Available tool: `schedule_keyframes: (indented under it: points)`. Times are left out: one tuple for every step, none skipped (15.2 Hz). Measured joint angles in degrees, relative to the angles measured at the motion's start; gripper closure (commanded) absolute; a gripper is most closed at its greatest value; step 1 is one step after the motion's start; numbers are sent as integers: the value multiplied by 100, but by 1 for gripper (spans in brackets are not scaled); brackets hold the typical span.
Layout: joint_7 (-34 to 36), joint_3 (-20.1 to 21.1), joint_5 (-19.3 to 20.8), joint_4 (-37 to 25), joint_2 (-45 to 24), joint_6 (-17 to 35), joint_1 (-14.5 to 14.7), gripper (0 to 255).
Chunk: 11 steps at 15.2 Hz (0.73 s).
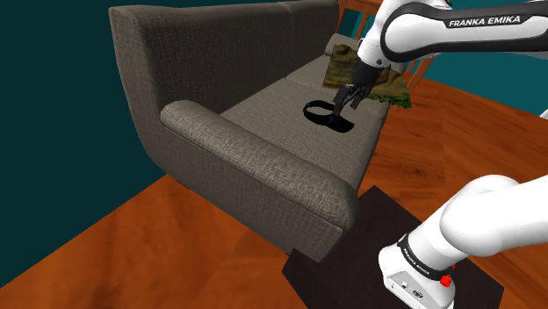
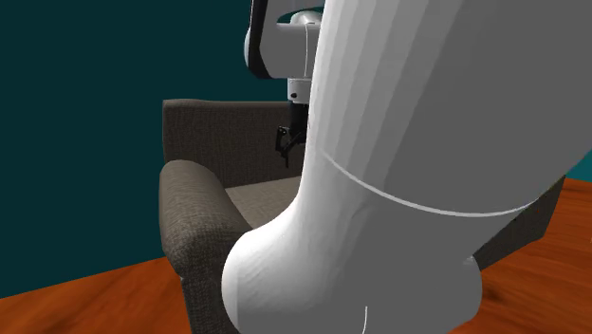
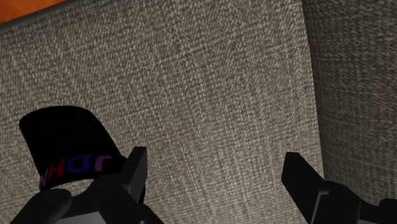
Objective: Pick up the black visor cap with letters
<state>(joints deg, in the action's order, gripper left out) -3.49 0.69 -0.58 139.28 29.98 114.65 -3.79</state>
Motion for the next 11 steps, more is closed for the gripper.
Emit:
schedule_keyframes:
  points:
    - [-35,-19,28,-39,-168,160,-17,0]
    - [-93,-56,61,-67,-346,338,-43,0]
    - [-124,-74,87,-142,-554,501,-59,0]
    - [-184,-111,116,-229,-758,649,-83,0]
    - [-215,-128,137,-277,-930,802,-97,0]
    - [-263,-158,161,-370,-1169,979,-117,0]
    - [-309,-185,180,-513,-1379,1075,-135,0]
    - [-370,-223,200,-604,-1585,1220,-160,0]
    - [-391,-234,215,-670,-1754,1353,-169,0]
    - [-469,-280,227,-736,-1935,1498,-198,0]
    - [-528,-312,237,-858,-2135,1608,-219,0]
